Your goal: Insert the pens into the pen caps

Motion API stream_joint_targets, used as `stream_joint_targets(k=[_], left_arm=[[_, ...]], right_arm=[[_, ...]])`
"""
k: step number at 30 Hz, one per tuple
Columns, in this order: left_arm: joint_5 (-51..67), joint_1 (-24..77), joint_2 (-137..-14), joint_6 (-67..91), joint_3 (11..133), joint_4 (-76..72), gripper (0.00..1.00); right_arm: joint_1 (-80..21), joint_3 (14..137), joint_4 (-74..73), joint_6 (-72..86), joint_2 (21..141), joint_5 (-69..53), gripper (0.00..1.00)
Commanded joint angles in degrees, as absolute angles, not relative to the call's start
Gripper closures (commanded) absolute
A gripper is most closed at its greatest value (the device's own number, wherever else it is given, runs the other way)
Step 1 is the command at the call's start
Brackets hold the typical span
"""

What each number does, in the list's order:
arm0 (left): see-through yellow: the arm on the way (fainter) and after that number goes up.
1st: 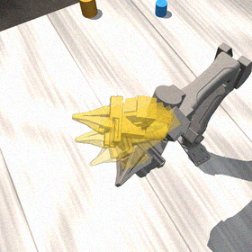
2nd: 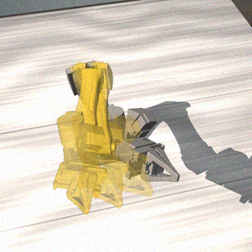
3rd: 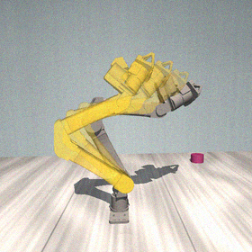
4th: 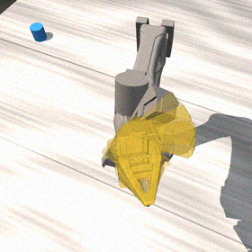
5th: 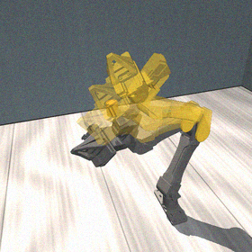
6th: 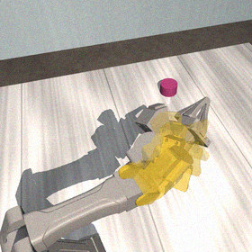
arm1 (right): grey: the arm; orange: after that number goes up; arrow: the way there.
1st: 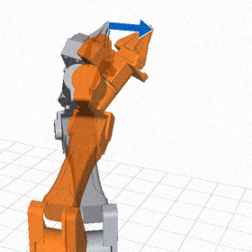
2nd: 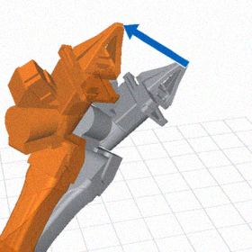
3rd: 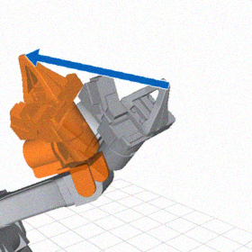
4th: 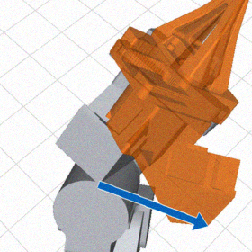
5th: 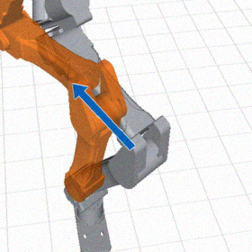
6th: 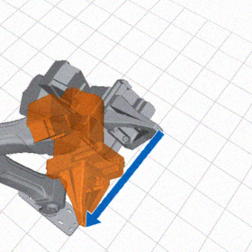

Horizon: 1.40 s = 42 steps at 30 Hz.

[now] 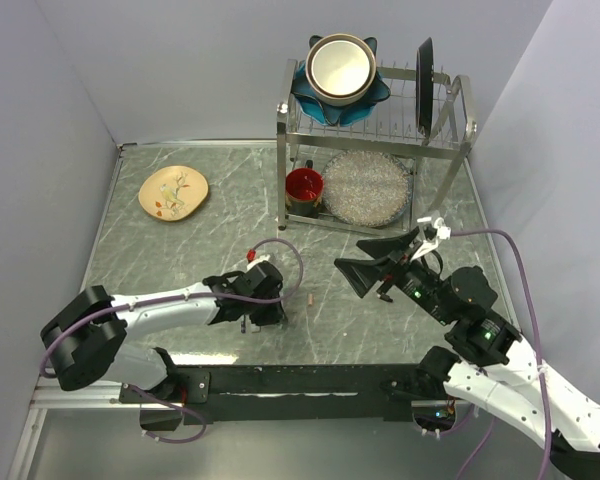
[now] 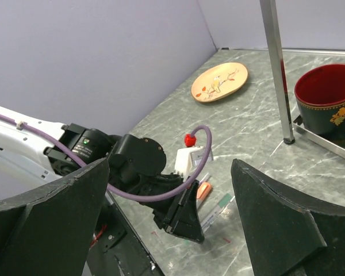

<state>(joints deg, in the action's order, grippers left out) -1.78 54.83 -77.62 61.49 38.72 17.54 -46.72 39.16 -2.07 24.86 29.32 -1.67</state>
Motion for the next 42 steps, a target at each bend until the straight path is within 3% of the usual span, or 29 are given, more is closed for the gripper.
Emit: stream_joint_targets(k=[1, 13, 20, 22, 25, 26, 27, 28, 33, 37, 42], left_arm=[[-8.0, 55.7, -78.0, 65.8, 40.8, 19.4, 0.78], [-11.1, 56.2, -80.2, 68.4, 42.0, 21.9, 0.67], [-18.3, 56.3, -69.2, 60.1, 48.8, 26.6, 0.57], [-23.0, 56.3, -65.7, 57.5, 50.3, 26.7, 0.51], [-25.0, 56.0, -59.0, 51.0, 50.8, 22.6, 0.32], [-25.3, 55.9, -55.9, 49.0, 50.2, 21.5, 0.23], [-25.8, 55.9, -54.7, 48.3, 49.9, 19.7, 0.07], [-26.7, 55.9, -53.4, 47.4, 49.3, 19.0, 0.01], [-29.3, 55.8, -46.4, 41.8, 47.7, 16.4, 0.01], [-31.4, 55.8, -44.0, 41.0, 49.4, 20.7, 0.01], [-31.6, 55.8, -38.7, 39.4, 45.2, 17.2, 0.00]], right_arm=[[-46.5, 37.9, -1.5, 23.6, 27.2, -0.4, 0.05], [-46.5, 37.4, -4.4, 23.2, 24.0, 1.4, 0.05], [-46.4, 35.9, -7.6, 28.4, 27.4, 12.6, 0.02], [-46.3, 36.8, -9.4, 31.0, 31.4, 17.3, 0.00], [-45.9, 38.8, -13.0, 33.6, 36.8, 20.6, 0.00], [-45.4, 39.3, -14.5, 34.5, 38.0, 21.5, 0.00], [-45.4, 39.8, -15.2, 35.3, 40.3, 22.2, 0.00], [-45.1, 40.8, -16.0, 36.1, 41.5, 22.8, 0.00], [-41.4, 40.4, -18.2, 39.0, 46.4, 25.7, 0.00], [-31.6, 35.6, -16.8, 41.7, 46.1, 22.4, 0.01], [-20.8, 33.4, -14.6, 39.6, 50.4, 20.8, 0.18]])
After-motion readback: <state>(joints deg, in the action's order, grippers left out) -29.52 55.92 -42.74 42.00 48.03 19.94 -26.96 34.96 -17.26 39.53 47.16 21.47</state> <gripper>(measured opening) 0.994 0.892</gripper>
